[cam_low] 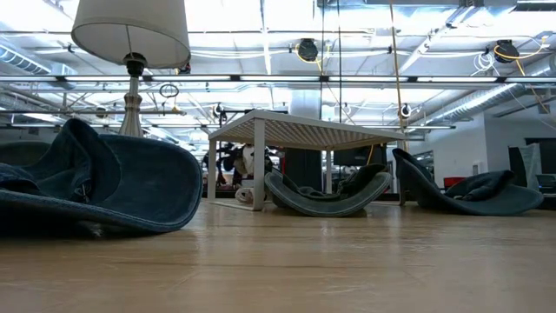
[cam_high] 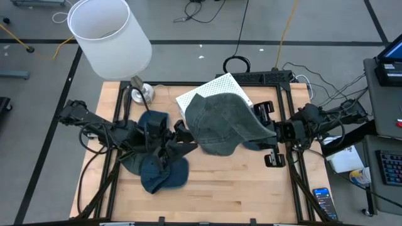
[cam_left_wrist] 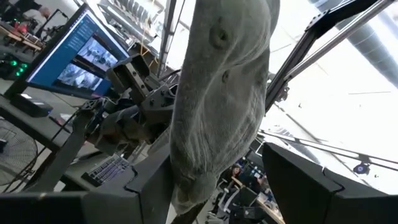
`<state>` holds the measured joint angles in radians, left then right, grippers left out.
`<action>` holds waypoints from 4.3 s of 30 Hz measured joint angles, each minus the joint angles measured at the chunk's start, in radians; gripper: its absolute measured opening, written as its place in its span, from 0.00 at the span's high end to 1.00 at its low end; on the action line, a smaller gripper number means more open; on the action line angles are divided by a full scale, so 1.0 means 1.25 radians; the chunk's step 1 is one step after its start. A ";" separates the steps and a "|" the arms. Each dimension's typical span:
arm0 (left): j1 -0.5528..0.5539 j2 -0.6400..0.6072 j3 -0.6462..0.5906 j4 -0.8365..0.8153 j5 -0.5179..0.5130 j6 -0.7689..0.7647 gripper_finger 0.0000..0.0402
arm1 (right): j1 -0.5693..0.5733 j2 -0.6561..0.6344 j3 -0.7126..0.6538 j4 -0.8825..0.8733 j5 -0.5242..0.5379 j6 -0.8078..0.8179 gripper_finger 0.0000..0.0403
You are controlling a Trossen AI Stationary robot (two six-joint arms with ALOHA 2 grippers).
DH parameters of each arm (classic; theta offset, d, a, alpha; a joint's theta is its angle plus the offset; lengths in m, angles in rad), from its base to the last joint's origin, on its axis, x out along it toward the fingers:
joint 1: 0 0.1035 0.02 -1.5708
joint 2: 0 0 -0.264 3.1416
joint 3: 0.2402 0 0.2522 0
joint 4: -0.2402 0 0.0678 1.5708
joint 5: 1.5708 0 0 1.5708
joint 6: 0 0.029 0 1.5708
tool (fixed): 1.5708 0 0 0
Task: Pick & Place hat
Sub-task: Put the green cap on the shelf
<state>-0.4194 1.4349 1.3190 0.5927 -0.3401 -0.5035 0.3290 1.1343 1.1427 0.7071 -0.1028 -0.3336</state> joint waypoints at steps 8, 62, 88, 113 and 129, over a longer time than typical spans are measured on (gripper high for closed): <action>0.000 0.000 0.000 -0.017 0.020 -0.006 0.62 | 0.000 0.000 0.000 0.000 0.044 0.000 0.98; -0.007 -0.072 -0.001 -0.162 0.293 -0.285 0.94 | 0.000 -0.019 0.000 -0.445 0.108 1.412 0.61; 0.009 -0.072 -0.001 -0.248 0.326 -0.391 0.47 | -0.098 -0.194 0.000 -0.612 0.099 1.315 0.99; 0.136 -0.072 -0.001 -0.349 0.328 -0.335 0.51 | -0.790 -0.195 0.000 -0.630 -0.469 1.114 0.99; 0.283 -0.072 -0.001 -0.394 0.326 -0.492 0.48 | -0.907 -0.229 -0.001 -0.588 -0.637 1.248 0.99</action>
<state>-0.0653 1.3453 1.3178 0.1003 0.0669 -1.1190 -0.8042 0.8475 1.1419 -0.0284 -0.8995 1.2268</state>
